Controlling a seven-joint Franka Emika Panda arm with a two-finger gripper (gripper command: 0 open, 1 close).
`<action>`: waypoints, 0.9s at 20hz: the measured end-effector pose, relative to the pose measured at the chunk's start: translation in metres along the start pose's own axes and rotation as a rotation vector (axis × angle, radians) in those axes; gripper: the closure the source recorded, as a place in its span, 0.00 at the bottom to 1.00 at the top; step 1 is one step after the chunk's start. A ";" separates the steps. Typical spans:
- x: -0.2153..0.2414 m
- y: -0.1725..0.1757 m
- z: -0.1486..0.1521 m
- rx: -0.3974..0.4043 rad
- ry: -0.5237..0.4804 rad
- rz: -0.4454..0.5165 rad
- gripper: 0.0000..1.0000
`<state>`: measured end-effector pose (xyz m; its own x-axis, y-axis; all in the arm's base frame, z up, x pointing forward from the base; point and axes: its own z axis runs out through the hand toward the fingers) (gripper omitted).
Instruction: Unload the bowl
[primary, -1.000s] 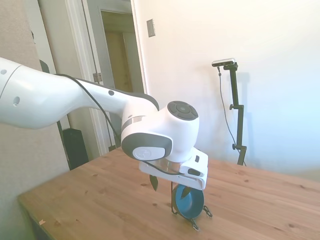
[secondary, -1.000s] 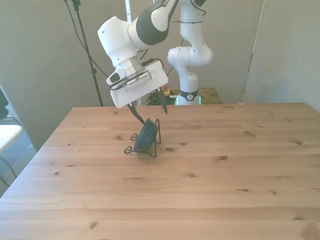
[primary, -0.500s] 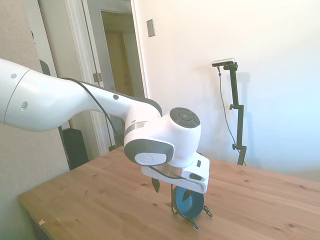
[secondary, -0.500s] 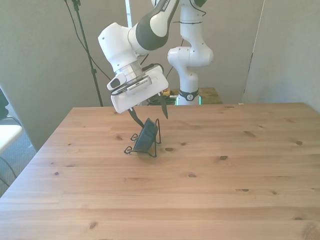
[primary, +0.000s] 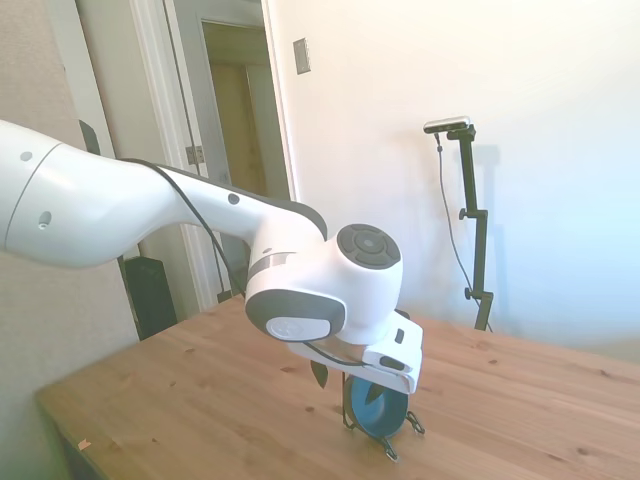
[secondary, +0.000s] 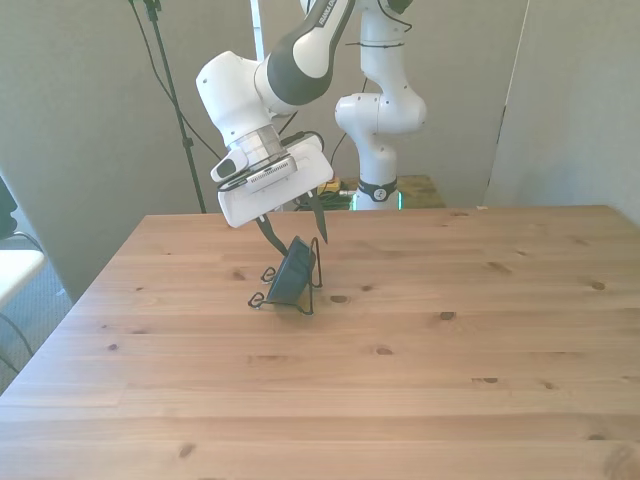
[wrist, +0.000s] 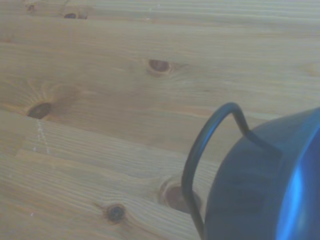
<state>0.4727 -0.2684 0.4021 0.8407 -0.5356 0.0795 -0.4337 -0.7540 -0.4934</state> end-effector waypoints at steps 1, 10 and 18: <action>0.000 0.000 0.001 0.002 0.002 0.003 1.00; -0.002 0.002 0.000 0.011 0.015 0.018 1.00; -0.001 0.002 -0.001 0.029 0.022 0.038 1.00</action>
<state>0.4709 -0.2692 0.4017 0.8162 -0.5724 0.0787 -0.4557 -0.7215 -0.5214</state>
